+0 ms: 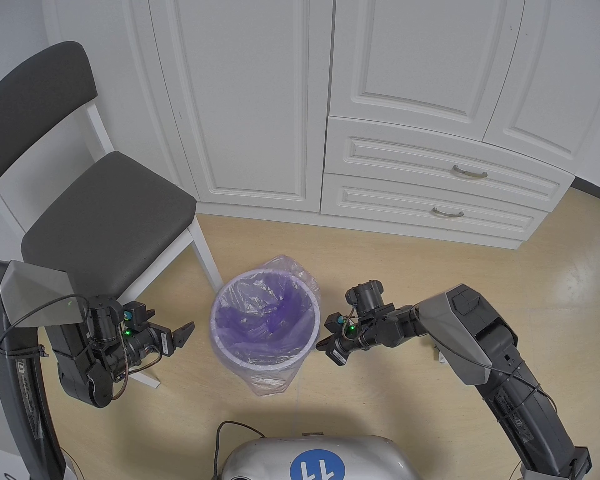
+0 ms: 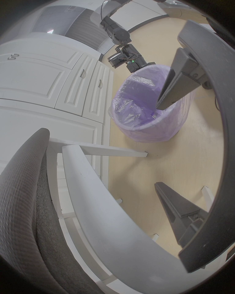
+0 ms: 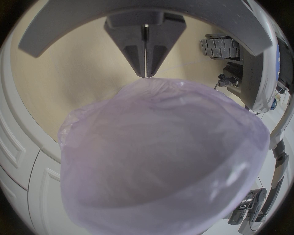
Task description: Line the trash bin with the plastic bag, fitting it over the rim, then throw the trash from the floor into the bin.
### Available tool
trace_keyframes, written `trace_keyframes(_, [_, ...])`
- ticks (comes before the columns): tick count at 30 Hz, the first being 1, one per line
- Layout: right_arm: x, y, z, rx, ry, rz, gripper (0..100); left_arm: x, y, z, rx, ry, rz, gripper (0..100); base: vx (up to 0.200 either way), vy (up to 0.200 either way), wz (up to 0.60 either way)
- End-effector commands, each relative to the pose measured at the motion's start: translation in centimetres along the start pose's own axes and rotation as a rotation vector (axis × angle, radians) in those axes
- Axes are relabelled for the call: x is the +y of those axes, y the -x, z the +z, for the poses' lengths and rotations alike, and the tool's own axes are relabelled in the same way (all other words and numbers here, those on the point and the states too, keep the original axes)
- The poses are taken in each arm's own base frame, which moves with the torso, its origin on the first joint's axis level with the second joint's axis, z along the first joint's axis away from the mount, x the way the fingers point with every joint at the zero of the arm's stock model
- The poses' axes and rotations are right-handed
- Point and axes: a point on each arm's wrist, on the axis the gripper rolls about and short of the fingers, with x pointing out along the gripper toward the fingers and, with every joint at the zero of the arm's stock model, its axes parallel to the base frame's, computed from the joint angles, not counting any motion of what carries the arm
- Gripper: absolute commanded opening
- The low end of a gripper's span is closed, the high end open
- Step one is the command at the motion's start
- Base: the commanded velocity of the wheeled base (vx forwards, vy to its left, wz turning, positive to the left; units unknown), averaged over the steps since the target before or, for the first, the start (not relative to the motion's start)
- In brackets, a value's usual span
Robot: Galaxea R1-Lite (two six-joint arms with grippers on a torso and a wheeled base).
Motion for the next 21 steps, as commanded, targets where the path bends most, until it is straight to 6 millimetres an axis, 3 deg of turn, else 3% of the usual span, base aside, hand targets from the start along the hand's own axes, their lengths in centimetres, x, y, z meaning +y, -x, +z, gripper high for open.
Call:
trace_keyframes(1, [-0.1,-0.1,-0.5,0.009,-0.004,0.000,0,-0.1,0.0,-0.3,0.010,0.002,-0.001,100,0.000,0.000,0.00])
trace_keyframes(8, [-1.5,0.8,-1.2,0.013,0.024,-0.025,0,0.0,0.0,-0.2,0.008,0.002,-0.001,100,0.000,0.000,0.00])
trace_keyframes(9, [-1.7,1.1,-0.9,0.008,0.029,-0.031,100,-0.1,0.0,-0.3,0.010,0.002,-0.001,100,0.000,0.000,0.00])
trace_keyframes(10, [-1.8,1.7,0.3,-0.010,0.036,-0.039,100,-0.1,0.0,-0.3,0.013,0.001,-0.002,100,0.000,0.000,0.00])
trace_keyframes(14, [-1.3,3.0,1.4,-0.010,0.042,-0.032,100,-0.2,0.2,-0.2,0.013,0.002,-0.003,100,0.000,0.000,0.00])
trace_keyframes(18, [0.1,7.8,2.7,0.049,0.029,-0.070,100,-0.8,0.8,-0.2,-0.005,-0.006,-0.019,100,0.000,0.000,0.00])
trace_keyframes(21, [0.9,10.6,2.3,0.033,0.019,-0.108,100,-1.4,1.1,-0.5,0.009,-0.007,-0.036,100,0.000,0.000,0.00])
